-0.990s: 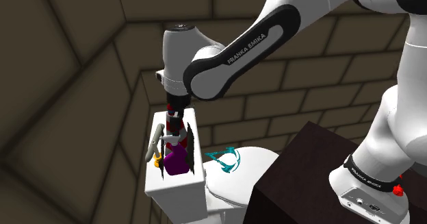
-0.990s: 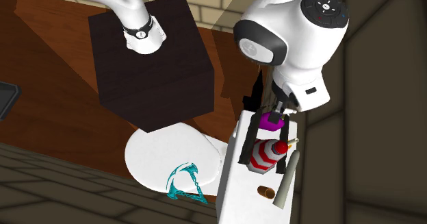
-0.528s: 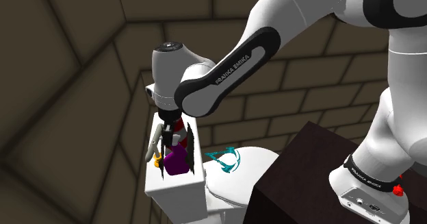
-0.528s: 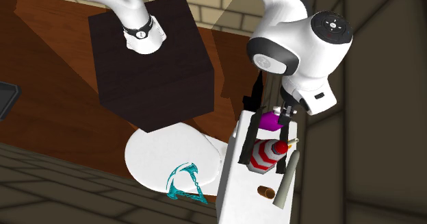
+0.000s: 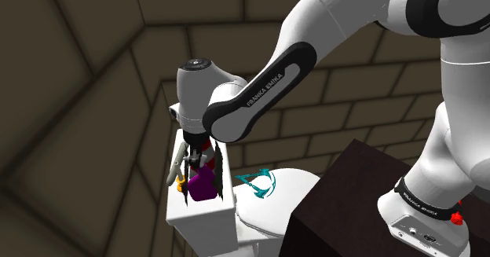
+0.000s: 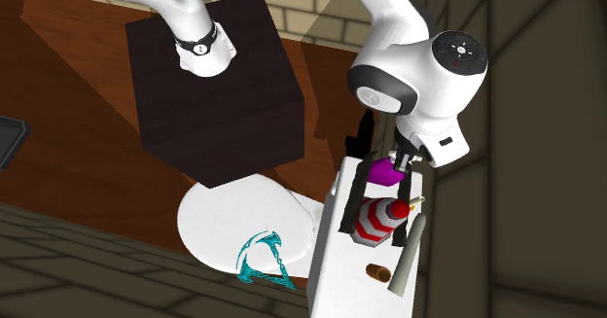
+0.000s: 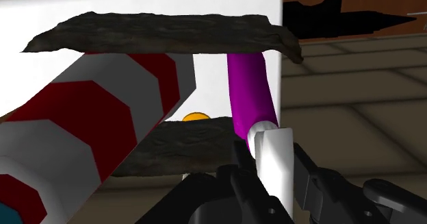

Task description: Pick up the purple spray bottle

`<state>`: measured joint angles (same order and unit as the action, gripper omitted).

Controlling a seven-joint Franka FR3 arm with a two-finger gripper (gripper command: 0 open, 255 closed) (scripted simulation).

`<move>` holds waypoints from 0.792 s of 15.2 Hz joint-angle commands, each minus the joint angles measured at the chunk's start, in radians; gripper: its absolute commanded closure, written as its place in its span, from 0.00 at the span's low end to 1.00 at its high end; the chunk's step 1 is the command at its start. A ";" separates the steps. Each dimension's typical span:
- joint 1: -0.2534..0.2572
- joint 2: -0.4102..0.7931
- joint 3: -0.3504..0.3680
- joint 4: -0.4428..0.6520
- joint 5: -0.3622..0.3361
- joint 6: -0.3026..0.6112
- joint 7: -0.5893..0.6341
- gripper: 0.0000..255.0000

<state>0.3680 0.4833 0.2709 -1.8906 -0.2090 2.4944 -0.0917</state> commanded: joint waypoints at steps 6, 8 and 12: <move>0.000 0.001 0.000 0.000 0.000 0.001 0.001 1.00; -0.002 -0.008 0.002 0.003 0.004 -0.011 -0.003 1.00; -0.009 -0.042 0.012 0.010 0.019 -0.051 -0.014 1.00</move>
<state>0.3601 0.4497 0.2809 -1.8838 -0.1937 2.4547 -0.1030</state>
